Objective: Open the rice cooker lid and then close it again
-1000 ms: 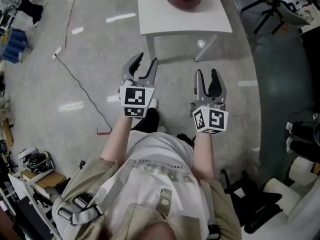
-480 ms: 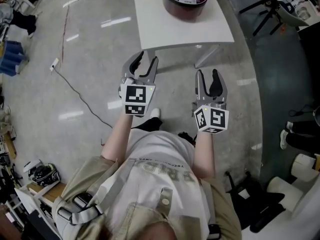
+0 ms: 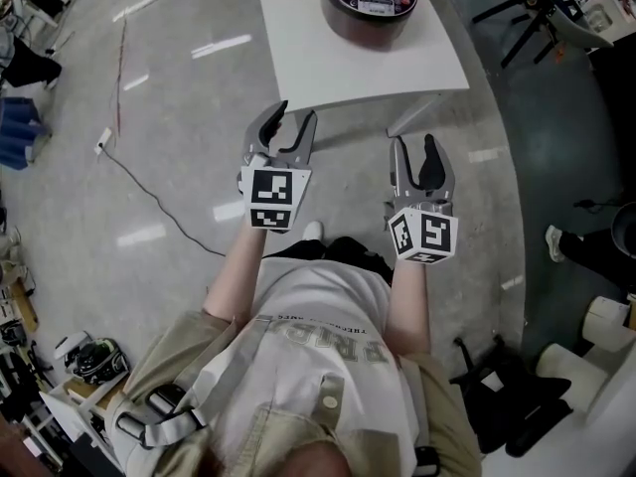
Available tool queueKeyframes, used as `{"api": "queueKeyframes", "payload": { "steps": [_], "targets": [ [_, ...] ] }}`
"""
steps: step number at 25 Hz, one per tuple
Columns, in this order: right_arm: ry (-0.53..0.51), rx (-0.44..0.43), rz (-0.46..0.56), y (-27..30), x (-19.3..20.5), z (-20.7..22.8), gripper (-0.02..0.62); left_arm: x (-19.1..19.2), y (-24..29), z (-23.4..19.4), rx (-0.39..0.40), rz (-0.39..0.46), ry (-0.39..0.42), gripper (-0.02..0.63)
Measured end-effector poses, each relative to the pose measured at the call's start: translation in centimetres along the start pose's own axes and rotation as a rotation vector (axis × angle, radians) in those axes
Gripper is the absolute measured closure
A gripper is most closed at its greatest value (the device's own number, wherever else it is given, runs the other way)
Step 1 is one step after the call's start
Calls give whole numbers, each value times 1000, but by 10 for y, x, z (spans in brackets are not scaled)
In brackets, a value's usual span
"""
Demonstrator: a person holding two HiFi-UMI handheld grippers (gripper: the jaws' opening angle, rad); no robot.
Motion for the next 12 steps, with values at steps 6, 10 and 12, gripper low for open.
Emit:
{"api": "queueKeyframes", "payload": {
  "steps": [6,10,12],
  "targets": [
    [3,1,-12,14,5,8,383,6,15,-3,3,-14,-5,419],
    [11,-1,-24,24,7,15,383,7,24,-2,7,-27,-8,419],
    [16,-4,-27,30,7,22,383,8,31,-2,6,-36,-10,419]
  ]
}}
Point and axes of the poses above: the fingertips, and each gripper's own axes: y forward along the fingers, z to its right, x out of its underside, the point moved 2 cm from there along -y, backward along the fingers, and after that the axes turned 12 degrees about -x, right-handed, at the moved point
